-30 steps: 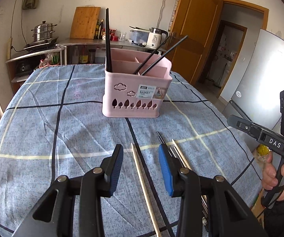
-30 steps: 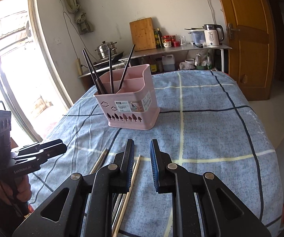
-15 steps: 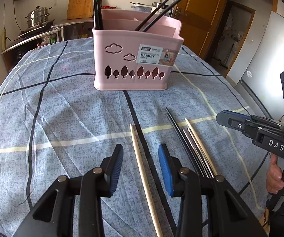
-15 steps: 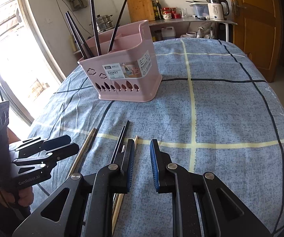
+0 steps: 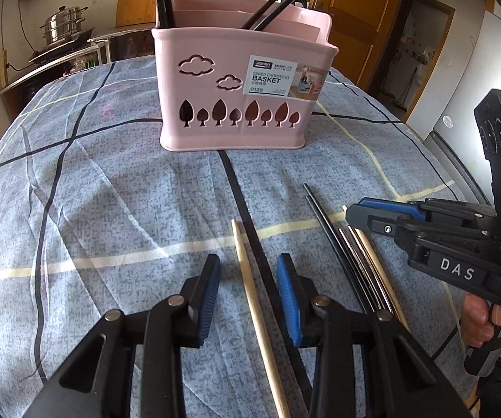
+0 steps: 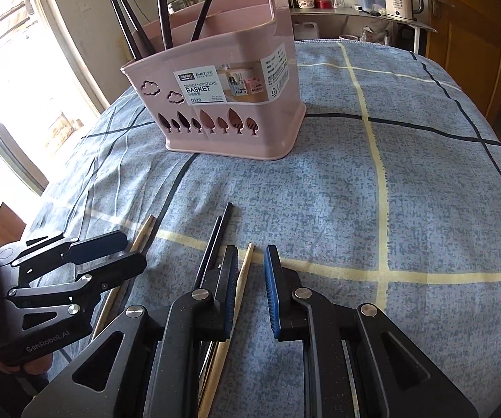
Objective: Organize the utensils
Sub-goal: 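Lower the left gripper onto a light wooden chopstick while the right gripper approaches black chopsticks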
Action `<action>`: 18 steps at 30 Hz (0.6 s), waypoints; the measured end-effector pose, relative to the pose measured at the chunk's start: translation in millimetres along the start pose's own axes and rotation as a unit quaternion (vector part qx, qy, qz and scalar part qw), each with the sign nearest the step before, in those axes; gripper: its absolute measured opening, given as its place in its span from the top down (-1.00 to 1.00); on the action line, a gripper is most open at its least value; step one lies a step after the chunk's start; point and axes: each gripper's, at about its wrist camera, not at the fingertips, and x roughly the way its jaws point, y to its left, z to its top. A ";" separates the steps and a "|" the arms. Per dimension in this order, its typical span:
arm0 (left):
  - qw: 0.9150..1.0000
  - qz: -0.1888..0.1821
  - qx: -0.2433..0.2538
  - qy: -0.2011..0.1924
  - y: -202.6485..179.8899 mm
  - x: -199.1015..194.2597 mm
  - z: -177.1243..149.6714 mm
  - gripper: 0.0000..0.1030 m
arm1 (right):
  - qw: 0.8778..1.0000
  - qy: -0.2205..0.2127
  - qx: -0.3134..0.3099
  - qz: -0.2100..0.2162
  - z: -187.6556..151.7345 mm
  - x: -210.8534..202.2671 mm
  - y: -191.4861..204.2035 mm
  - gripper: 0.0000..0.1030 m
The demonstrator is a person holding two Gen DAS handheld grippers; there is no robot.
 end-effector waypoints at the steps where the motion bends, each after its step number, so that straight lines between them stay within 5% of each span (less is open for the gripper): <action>1: 1.000 0.001 0.001 0.000 -0.5 0.9 0.9 0.31 | 1.000 0.002 -0.002 -0.001 0.9 2.6 0.9 0.69; 5: 1.000 0.010 0.008 0.000 -2.5 3.9 4.9 0.40 | 1.000 0.000 -0.010 -0.010 0.6 3.4 1.4 0.83; 18: 1.000 0.018 -0.009 0.003 10.6 3.3 5.4 0.69 | 1.000 0.000 -0.002 -0.025 -4.5 -8.3 -21.8 0.84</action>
